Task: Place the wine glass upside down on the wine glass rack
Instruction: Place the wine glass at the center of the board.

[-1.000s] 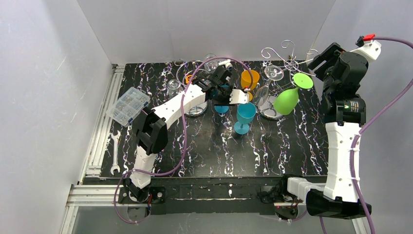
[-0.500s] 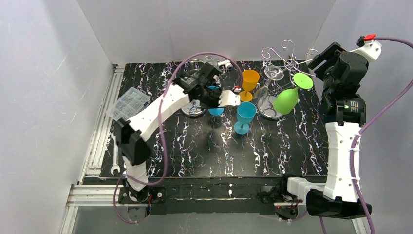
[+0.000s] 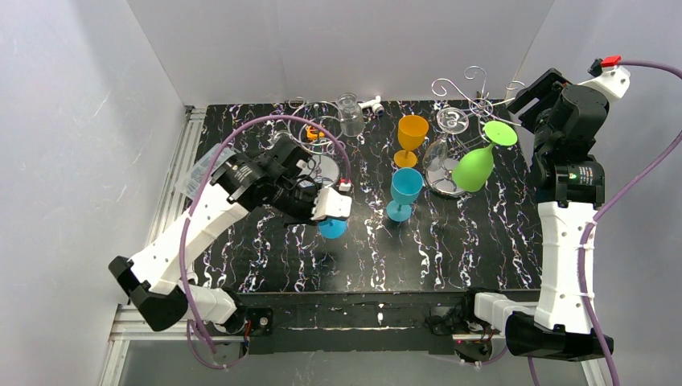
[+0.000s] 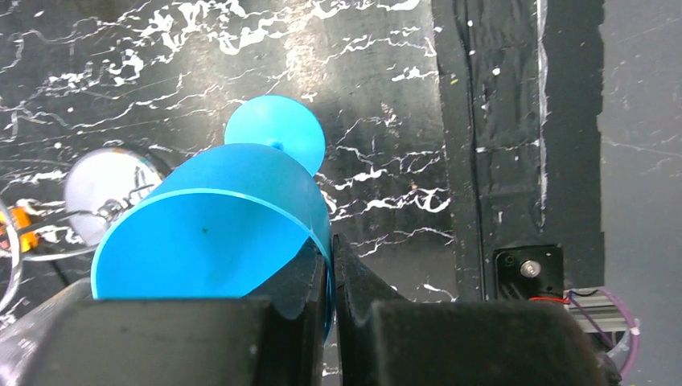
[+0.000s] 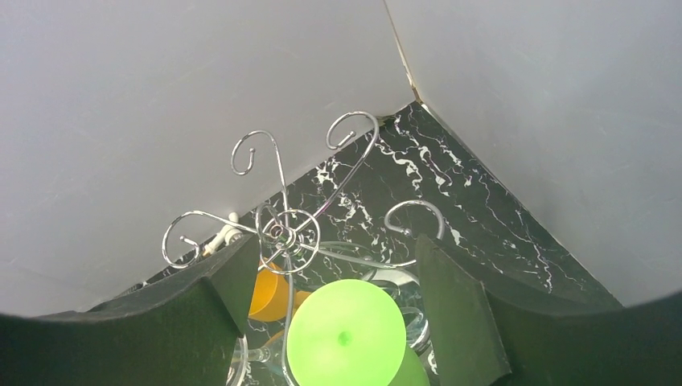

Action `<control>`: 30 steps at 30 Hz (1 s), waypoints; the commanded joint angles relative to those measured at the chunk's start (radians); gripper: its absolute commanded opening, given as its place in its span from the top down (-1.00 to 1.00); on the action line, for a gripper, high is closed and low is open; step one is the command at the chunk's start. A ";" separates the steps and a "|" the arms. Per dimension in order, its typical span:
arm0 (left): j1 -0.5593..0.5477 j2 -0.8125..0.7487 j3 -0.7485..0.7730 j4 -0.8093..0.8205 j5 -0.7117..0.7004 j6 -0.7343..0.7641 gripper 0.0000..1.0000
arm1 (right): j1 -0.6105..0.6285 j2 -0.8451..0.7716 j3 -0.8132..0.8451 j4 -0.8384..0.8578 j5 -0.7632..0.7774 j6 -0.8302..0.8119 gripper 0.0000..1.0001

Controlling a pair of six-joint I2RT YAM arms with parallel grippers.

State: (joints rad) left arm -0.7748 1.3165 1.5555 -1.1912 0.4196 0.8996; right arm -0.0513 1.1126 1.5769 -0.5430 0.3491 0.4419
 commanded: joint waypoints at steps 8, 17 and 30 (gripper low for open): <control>-0.003 -0.029 -0.115 -0.064 -0.020 0.081 1.00 | 0.001 -0.014 0.035 0.038 -0.007 0.007 -0.65; 0.007 -0.114 -0.322 0.057 -0.291 0.082 0.97 | 0.001 -0.007 0.042 0.045 -0.009 0.009 -0.74; 0.034 -0.106 -0.300 0.087 -0.283 0.015 -0.35 | 0.001 -0.028 0.018 0.041 0.004 -0.003 -0.82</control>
State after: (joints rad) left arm -0.7452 1.2304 1.2223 -1.0960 0.1055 0.9474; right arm -0.0509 1.1075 1.5814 -0.5430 0.3412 0.4416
